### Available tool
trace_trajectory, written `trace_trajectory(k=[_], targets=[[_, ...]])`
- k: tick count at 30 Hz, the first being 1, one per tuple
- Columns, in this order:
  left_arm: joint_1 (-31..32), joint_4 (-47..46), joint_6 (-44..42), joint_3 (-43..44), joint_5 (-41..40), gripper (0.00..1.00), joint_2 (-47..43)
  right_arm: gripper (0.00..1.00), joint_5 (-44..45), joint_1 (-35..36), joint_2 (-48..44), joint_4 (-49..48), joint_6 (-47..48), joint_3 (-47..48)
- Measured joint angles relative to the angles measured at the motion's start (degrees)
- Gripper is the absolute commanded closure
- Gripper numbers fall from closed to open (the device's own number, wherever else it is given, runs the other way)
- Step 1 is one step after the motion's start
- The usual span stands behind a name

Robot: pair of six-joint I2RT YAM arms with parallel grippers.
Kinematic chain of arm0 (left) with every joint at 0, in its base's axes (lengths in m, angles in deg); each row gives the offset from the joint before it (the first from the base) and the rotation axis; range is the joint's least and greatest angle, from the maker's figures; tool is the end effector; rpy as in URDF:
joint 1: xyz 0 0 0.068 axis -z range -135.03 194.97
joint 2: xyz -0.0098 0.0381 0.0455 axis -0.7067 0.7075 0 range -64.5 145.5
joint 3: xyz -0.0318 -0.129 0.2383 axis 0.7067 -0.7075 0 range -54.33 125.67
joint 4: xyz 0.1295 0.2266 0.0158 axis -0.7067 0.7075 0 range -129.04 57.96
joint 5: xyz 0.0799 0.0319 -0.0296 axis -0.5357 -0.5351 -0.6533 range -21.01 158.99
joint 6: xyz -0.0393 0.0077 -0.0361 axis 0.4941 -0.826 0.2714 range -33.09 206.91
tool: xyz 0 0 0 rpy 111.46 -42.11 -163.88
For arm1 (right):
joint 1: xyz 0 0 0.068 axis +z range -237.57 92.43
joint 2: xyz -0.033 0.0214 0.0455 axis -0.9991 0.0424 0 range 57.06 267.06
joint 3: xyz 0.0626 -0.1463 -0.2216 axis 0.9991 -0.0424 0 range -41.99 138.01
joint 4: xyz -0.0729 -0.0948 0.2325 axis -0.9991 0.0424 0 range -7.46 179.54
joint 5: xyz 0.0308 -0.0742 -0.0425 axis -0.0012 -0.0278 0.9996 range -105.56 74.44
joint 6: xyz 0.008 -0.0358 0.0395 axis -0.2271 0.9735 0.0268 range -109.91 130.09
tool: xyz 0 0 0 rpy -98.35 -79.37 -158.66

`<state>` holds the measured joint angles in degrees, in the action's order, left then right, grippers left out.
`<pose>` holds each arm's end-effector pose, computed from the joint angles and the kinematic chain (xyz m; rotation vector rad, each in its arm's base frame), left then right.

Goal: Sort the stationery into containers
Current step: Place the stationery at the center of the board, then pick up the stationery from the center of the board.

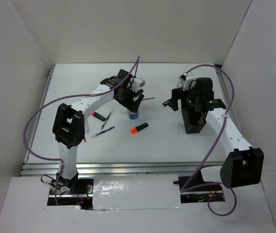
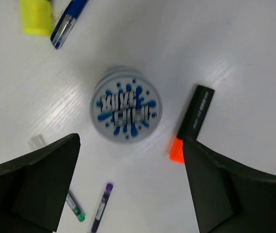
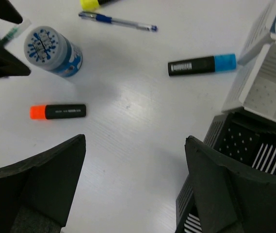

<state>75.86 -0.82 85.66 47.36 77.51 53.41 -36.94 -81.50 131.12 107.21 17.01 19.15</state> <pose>0.3913 -0.2402 0.2471 0.7647 2.4344 -0.3929 0.2815 0.0431 0.3057 -0.4508 2.1574 0.4063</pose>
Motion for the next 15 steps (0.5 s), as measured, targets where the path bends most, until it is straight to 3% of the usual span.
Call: trace_trajectory(k=[7, 10, 15], targets=[[-12.7, -4.1, 3.1, -14.1, 11.4, 0.01, -20.5, 0.09, 1.3, 7.6, 0.7, -7.5, -0.7, -2.3], [-19.4, -5.8, 3.6, -18.6, 14.4, 0.01, -30.6, 0.09, 3.0, 14.6, 4.6, -9.8, -0.4, -1.2], [-24.9, -4.9, 3.1, -22.5, 19.3, 0.01, -40.4, 0.05, 5.0, 21.6, 12.1, -13.6, -0.2, -1.1]])
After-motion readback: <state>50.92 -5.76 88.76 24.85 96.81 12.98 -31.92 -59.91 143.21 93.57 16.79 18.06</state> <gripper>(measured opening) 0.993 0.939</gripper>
